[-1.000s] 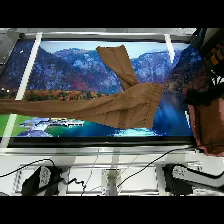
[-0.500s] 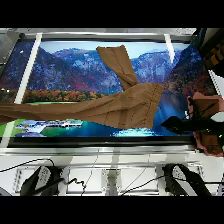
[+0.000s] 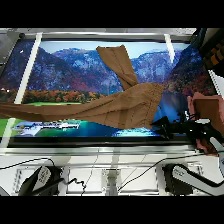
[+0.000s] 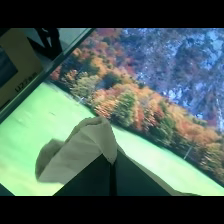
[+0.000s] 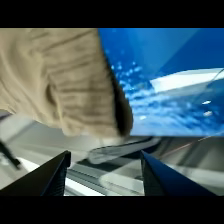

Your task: Fold the clothes and pants, and hang the long-sleeved shirts on hangers.

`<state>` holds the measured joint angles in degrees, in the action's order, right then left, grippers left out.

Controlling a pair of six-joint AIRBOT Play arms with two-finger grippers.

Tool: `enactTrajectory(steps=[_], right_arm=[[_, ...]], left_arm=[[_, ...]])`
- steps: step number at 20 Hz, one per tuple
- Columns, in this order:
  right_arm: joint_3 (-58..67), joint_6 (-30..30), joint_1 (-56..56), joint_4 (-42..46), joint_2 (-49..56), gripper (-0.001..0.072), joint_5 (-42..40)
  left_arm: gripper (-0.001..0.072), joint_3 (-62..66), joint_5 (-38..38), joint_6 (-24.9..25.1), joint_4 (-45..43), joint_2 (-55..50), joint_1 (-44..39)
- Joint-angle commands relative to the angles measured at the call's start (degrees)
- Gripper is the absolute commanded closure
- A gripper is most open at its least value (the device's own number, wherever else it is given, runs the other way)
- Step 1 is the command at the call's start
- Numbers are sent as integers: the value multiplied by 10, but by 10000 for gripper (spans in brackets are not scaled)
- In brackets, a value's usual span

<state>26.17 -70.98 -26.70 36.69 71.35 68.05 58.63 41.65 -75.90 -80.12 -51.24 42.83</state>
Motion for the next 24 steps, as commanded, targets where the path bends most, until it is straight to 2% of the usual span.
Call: enactTrajectory(steps=[1,6,8,10,11,12,16,18,21,24], right_arm=[[-2,17,0,-65,60,222,-38],[-2,17,10,-70,69,234,-68],[-2,17,48,-77,69,296,-97],[4,17,87,-97,69,466,-123],[15,27,98,-97,69,592,-122],[28,48,101,-97,69,682,-113],[110,61,90,-81,47,682,-73],[166,59,84,-49,19,683,-28],[249,2,74,125,-44,683,40],[285,-53,73,337,-119,683,102]], left_arm=[[689,0,-4,0,0,-2,-2],[689,0,-38,0,0,-2,-2],[689,0,-41,0,0,-2,-2],[689,0,-41,0,0,-2,-2],[689,0,-42,0,0,-2,-2],[689,0,-49,0,0,-2,-2],[690,0,-127,0,0,-2,-2],[690,0,-138,-26,0,-2,-2],[692,0,-119,-37,-1,-2,-1],[692,0,-42,-37,-41,-17,-1]])
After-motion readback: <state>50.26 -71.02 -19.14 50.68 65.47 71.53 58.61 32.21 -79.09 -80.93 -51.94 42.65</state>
